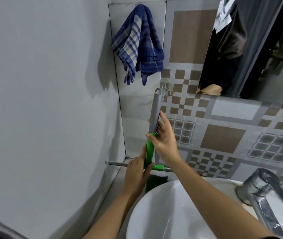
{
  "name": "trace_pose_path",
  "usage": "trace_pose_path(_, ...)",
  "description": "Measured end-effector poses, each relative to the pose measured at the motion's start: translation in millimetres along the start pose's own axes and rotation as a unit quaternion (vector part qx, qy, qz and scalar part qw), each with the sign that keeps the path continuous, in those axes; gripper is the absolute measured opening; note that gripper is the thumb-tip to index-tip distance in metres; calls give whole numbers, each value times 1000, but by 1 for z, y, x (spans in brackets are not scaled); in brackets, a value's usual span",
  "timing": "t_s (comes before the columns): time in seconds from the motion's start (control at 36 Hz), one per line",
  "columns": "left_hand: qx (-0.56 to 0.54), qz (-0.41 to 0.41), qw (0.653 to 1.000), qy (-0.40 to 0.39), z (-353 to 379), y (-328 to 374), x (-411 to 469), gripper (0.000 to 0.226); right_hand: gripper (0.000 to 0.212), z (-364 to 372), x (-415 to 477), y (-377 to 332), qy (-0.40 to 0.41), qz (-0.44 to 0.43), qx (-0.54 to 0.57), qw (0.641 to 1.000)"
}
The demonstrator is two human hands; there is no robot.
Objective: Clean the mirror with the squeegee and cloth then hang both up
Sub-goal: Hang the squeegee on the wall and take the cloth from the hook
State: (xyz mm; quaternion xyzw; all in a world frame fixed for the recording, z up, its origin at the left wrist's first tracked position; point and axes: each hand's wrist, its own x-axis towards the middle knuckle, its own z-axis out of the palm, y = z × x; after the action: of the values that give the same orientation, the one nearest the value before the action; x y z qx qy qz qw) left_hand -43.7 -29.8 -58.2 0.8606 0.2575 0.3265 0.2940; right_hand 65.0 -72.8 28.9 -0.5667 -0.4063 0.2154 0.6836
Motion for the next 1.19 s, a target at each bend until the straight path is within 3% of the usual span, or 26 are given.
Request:
trace_pose_path(0.25, -27, -46, 997, -52, 16, -11, 8, 68, 82, -10, -1, 18, 16, 13, -30, 999)
trace_pose_path(0.58, -9, -29, 997, -68, 37, -33, 24, 72, 80, -20, 8, 33, 34, 27, -73, 996)
trace_pose_path(0.97, -35, -11, 996, -82, 40, -34, 39, 59, 78, -21, 15, 33, 40, 8, -149, 988)
trace_pose_path(1.11, -59, 19, 998, -11, 9, -14, 43, 48, 62, -26, 10, 17, 71, -71, -224, 969)
trace_pose_path(1.19, -75, 83, 987, 116, -30, 15, 64, 38, 55, -28, 14, -8, 68, -115, -216, 967)
